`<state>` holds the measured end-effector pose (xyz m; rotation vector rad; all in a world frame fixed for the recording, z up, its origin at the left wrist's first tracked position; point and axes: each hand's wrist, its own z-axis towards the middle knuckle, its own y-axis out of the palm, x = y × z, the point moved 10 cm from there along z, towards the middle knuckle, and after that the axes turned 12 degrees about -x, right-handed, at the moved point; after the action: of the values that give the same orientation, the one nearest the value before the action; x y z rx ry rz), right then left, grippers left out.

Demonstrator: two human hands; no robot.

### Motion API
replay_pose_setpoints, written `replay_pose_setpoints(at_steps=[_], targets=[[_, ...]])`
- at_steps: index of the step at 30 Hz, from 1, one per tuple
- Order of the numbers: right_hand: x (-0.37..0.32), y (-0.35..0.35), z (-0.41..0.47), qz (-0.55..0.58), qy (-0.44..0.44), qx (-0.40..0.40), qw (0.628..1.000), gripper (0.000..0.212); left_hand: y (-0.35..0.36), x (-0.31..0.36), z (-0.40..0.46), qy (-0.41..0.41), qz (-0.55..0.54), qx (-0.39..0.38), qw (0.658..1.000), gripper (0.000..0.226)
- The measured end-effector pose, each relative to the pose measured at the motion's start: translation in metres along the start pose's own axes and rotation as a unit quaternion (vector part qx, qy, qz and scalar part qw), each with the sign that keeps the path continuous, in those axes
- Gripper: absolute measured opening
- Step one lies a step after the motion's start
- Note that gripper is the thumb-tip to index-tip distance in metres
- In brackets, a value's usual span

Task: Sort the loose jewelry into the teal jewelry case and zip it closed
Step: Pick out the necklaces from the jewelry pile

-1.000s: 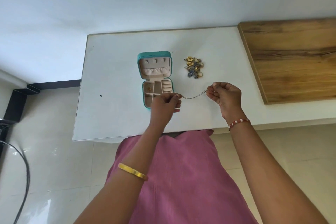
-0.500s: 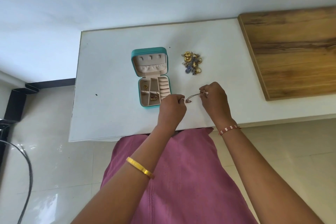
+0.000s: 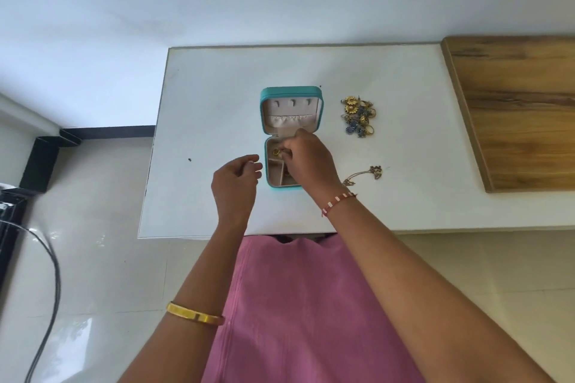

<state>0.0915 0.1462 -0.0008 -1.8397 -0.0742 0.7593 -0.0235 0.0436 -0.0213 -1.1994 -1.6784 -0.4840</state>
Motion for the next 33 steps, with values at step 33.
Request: replay_pose_setpoints(at_steps=[33], targets=[[-0.022, -0.103, -0.035, 0.173, -0.017, 0.034, 0.984, 0.007, 0.037, 0.087, -0.019, 0.129, 0.035, -0.171, 0.976, 0.026]])
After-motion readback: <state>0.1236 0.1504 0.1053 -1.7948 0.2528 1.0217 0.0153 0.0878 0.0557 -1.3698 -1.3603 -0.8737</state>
